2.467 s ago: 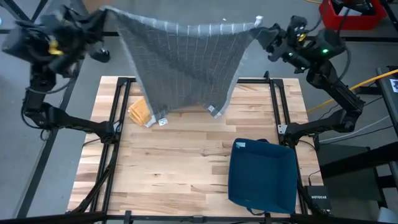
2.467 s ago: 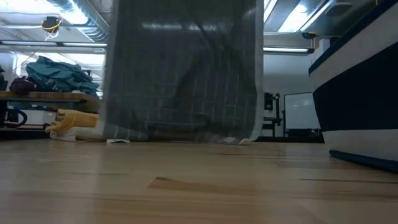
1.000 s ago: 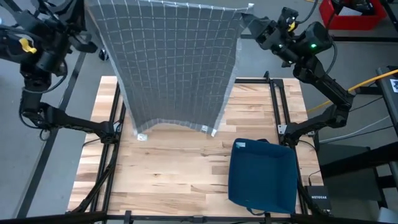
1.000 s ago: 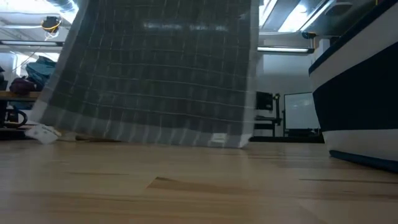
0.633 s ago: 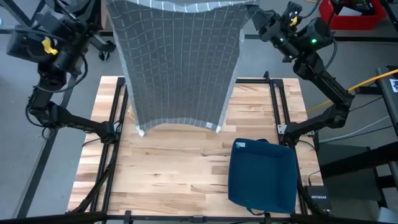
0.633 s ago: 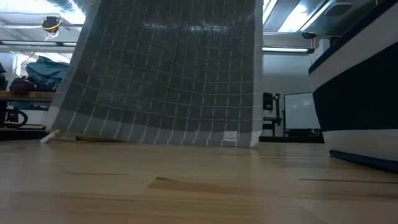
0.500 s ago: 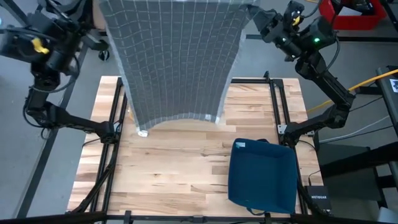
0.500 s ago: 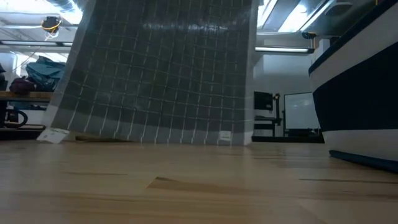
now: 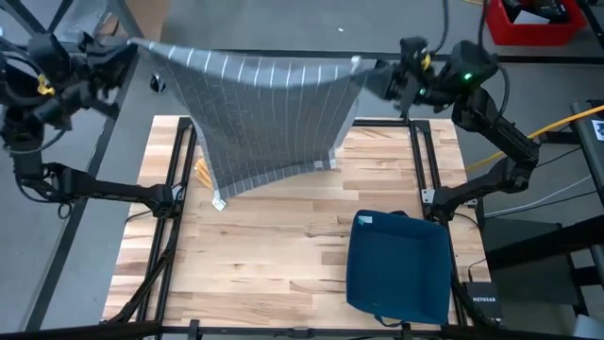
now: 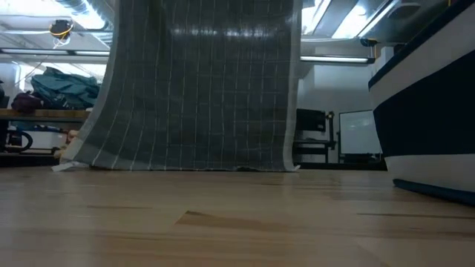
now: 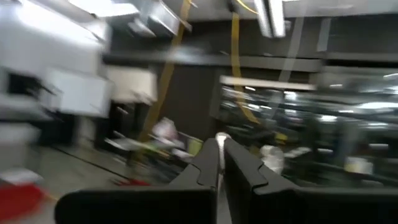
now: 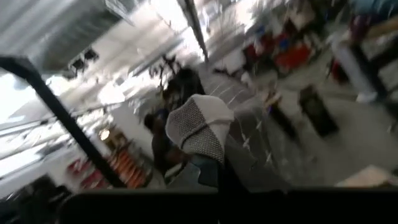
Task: Fold towel
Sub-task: Fold the gray towel
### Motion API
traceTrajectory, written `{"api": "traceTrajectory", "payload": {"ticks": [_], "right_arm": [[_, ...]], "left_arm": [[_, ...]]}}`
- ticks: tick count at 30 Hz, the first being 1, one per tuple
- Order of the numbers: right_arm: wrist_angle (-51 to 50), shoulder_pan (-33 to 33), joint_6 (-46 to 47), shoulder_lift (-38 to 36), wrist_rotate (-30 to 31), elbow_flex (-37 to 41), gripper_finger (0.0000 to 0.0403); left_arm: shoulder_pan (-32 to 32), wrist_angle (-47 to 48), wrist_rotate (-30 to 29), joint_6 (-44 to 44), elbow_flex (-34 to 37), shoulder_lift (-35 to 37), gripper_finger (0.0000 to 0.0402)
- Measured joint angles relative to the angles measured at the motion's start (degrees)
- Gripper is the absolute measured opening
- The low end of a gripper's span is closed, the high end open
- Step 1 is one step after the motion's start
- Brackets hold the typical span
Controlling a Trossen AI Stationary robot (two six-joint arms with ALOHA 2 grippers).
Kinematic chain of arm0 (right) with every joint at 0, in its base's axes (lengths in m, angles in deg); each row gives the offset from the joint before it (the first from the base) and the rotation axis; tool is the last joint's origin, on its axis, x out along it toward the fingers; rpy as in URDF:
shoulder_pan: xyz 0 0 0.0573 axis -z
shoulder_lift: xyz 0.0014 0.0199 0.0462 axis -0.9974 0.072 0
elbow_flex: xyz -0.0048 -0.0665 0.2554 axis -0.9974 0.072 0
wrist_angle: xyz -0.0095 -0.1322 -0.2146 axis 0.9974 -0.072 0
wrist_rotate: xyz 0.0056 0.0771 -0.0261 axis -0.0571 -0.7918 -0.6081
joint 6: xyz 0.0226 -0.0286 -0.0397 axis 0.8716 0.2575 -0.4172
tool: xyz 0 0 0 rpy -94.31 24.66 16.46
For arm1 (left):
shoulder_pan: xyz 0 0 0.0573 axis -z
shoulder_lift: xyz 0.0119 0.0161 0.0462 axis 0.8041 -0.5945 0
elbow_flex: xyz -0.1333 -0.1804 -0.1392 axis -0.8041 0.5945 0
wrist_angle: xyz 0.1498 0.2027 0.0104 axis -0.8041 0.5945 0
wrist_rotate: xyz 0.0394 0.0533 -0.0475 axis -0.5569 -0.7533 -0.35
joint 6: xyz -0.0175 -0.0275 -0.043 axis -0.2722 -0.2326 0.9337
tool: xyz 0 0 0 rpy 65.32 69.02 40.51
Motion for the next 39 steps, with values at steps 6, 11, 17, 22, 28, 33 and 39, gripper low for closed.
{"api": "traceTrajectory", "payload": {"ticks": [6,11,17,22,28,33,39], "right_arm": [[-2.0,-8.4,-1.5,-0.1,4.7,0.0,0.0001],[-1.9,-13.7,-2.9,-0.6,8.9,0.0,0.0001],[-0.8,-19.1,-4.6,-0.9,13.4,0.0,0.0001],[5.5,-21.7,-6.1,-1.1,14.0,0.0,0.0001],[5.7,-21.5,-9.0,-1.2,15.8,-2.4,0.0001],[2.6,-21.5,-10.6,-1.4,16.6,-4.2,0.0001],[-2.1,-21.6,-10.5,-0.8,16.7,-4.2,0.0001]], "left_arm": [[0.0,2.3,13.9,13.5,0.1,0.4,0.0],[0.0,2.5,22.5,20.2,0.1,0.5,0.0],[0.0,-1.1,31.3,22.0,0.1,0.4,0.0],[0.0,-11.0,32.7,22.1,0.1,0.4,0.0],[0.0,-20.5,32.8,22.1,0.1,0.4,0.0],[0.0,-15.1,32.8,22.9,0.1,0.4,0.0],[0.0,-4.1,32.8,23.1,0.1,0.5,0.0]]}}
